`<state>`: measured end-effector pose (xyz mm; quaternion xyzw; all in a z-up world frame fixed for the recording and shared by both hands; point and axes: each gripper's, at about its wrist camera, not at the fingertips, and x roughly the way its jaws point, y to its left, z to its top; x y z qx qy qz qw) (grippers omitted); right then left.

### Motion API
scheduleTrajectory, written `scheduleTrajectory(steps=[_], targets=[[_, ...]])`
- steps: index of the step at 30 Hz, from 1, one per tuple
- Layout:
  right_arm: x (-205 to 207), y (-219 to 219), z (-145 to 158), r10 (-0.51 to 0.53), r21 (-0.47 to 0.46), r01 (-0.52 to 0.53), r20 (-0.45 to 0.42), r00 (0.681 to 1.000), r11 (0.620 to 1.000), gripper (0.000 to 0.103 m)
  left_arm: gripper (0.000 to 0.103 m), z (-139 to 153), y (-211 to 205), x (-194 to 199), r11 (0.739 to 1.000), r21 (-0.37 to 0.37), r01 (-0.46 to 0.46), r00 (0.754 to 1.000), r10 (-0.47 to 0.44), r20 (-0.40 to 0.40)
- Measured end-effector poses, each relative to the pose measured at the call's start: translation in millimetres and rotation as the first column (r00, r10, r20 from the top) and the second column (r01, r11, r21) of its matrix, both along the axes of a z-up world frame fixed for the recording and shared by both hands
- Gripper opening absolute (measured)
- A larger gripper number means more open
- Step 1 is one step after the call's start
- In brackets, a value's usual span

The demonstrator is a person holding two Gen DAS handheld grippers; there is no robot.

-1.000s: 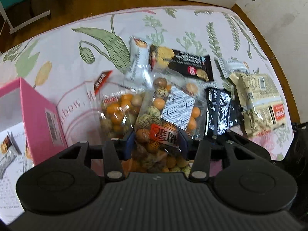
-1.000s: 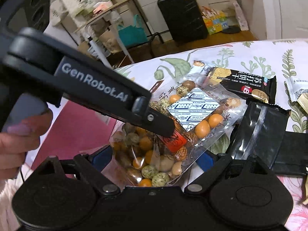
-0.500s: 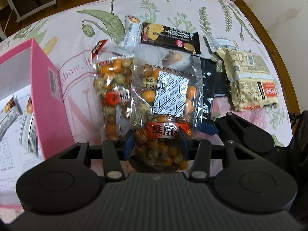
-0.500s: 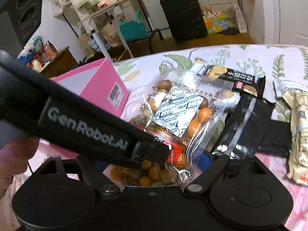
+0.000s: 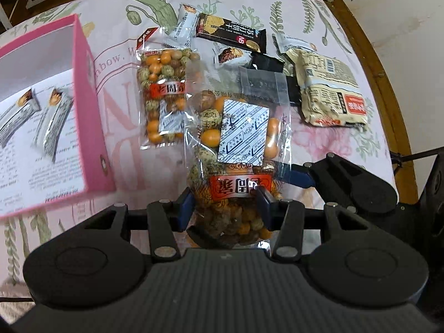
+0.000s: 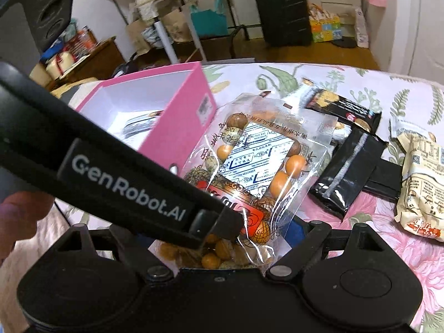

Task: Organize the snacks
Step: 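Lower the peanut bag into the pink box and open the left gripper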

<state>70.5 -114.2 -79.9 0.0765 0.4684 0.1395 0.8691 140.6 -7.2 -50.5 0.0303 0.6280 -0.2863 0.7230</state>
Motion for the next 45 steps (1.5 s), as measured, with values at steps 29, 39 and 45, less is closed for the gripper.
scheduleTrajectory(steps=[29, 39, 45], targets=[[81, 131, 64, 0.346, 0.197, -0.374, 0.162, 0.924, 0.906, 0.066, 0.046, 86, 208, 12, 0.937, -0.046, -0.345, 0.891, 0.343, 0.298], [145, 191, 22, 0.32, 0.278, -0.337, 0.104, 0.942, 0.9, 0.066, 0.046, 49, 255, 83, 0.888, 0.039, -0.458, 0.849, 0.424, 0.314], [167, 209, -8, 0.302, 0.3, -0.305, 0.059, 0.952, 0.904, 0.066, 0.046, 11, 271, 105, 0.854, 0.065, -0.516, 0.83, 0.48, 0.283]])
